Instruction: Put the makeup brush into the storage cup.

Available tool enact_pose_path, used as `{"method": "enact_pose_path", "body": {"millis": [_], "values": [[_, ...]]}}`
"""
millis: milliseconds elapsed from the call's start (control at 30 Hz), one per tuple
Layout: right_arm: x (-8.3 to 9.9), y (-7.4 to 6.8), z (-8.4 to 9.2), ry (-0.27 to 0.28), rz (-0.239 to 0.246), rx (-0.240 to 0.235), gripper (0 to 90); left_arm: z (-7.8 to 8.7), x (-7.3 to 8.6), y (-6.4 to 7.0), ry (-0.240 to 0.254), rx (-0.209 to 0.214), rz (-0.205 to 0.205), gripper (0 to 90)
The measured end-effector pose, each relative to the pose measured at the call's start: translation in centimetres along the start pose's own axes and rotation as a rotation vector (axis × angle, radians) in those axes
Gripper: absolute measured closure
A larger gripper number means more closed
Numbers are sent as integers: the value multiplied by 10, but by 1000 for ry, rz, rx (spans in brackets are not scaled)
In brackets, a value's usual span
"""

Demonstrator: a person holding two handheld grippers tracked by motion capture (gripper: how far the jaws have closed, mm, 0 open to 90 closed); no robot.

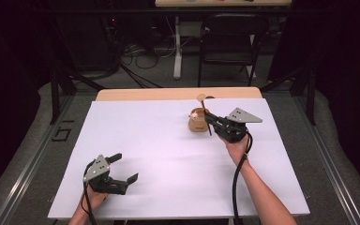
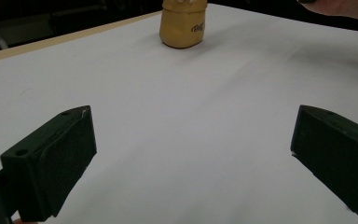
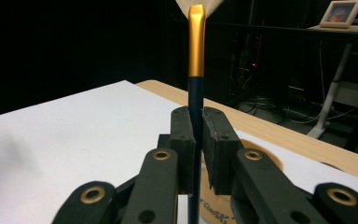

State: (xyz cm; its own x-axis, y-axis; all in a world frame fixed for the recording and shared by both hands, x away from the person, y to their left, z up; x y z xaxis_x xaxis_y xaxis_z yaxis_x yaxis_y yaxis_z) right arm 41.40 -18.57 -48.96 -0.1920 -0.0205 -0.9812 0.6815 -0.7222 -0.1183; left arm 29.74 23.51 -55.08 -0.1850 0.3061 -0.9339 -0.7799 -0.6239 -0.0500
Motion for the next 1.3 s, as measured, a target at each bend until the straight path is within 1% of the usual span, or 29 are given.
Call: {"method": "enact_pose_path", "body": {"millis": [100,167,200,400,500,567,600,700,800,833,867,900,933,1100,1133,1167,1200,1300], "values": [[-2,3,0,11,0,7,832,1,0,0,0,-1,4,1],[-4,5,0,6,3,14,831,1,0,0,0,-2,6,0],[-6,6,0,7,3,14,831,1,0,0,-5,-15,7,0],[-12,10,0,27,3,28,831,1,1,0,-6,-15,11,0],[-16,12,0,23,9,34,831,1,1,0,-9,-16,8,0],[-19,13,-2,38,10,36,831,0,1,0,-7,-15,11,0],[-21,14,-2,31,12,38,831,0,2,0,-8,-14,11,0],[-25,16,-3,34,21,40,831,0,1,0,-7,-16,11,0],[-29,17,-5,34,14,45,831,0,2,-1,-3,1,13,1],[-31,18,-6,33,23,45,831,0,2,0,-7,-14,12,0],[-32,18,-7,36,18,47,831,0,2,0,-7,-13,12,0],[-33,19,-8,45,25,48,831,1,2,0,-6,-13,12,0],[-34,19,-9,42,25,50,831,1,2,0,-5,-4,12,0],[-39,21,-12,40,26,52,831,1,2,0,-3,-1,14,0],[-40,22,-14,53,25,50,831,1,2,-1,-2,-1,14,0],[-41,23,-14,52,24,52,831,0,2,-1,-1,2,14,0],[-43,23,-15,53,26,51,831,0,2,0,-6,-11,13,0],[-46,23,-19,54,31,50,831,0,1,0,-6,-10,11,0]]}}
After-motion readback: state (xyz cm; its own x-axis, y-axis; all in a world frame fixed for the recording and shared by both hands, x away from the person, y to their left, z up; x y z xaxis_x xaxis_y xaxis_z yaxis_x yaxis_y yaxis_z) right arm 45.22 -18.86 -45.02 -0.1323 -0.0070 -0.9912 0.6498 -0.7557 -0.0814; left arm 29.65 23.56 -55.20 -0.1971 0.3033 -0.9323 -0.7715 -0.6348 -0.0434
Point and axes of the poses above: each handheld gripper's, and its own axes: z roughly backward along the jaws, x roughly out of its underside, y roughly to its right, the point moved 1 cm from there along -z, roughly forward along the jaws, and after that the axes turned 5 degrees about -z, right-handed, at the moved point
